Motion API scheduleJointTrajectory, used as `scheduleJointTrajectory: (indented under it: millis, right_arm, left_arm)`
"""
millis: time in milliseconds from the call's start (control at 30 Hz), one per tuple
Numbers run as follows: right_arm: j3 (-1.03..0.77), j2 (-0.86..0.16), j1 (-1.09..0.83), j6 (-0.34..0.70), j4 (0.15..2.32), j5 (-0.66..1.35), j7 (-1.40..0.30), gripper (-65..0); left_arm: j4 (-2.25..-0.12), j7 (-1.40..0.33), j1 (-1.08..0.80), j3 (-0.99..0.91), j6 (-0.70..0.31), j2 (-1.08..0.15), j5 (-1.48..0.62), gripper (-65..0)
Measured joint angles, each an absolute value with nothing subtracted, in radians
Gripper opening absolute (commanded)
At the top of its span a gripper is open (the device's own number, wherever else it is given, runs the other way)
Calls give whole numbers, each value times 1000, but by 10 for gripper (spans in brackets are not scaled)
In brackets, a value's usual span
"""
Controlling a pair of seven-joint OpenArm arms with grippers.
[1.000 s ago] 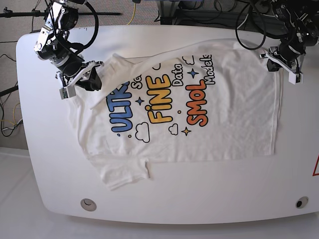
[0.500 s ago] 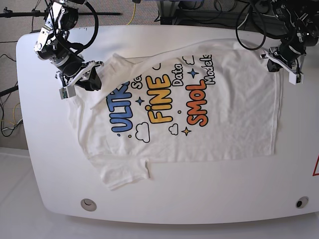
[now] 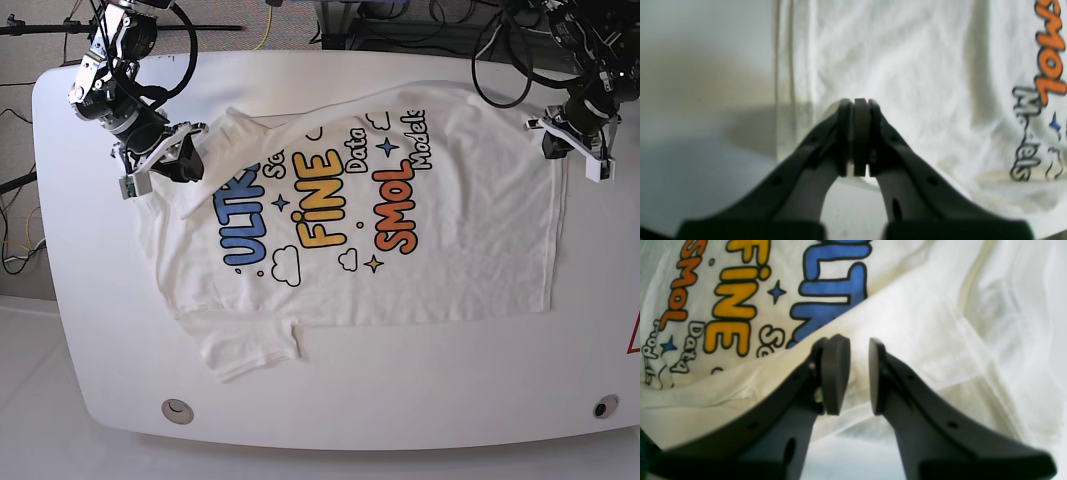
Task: Fold the T-shirt properly
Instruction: 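Pull the held shoulder corner outward with the left gripper, stretching the shirt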
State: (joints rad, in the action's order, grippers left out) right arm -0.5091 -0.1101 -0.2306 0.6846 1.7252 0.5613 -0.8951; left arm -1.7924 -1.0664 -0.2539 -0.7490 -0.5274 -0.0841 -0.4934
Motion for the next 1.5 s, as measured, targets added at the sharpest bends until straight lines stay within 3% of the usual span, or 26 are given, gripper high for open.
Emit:
scheduleJointTrajectory:
  millis: [867,1500]
  right_arm:
    - [-510,-110,-231,685,1725,561,-895,-513]
    - [-510,-108,-231,685,1725,562,-895,-513]
  left_arm:
    - [-1792,-1068,-75,-810,-524,-83,-490,-646]
    - [-1697,-1065,-75,-892,-523,-130,-490,-646]
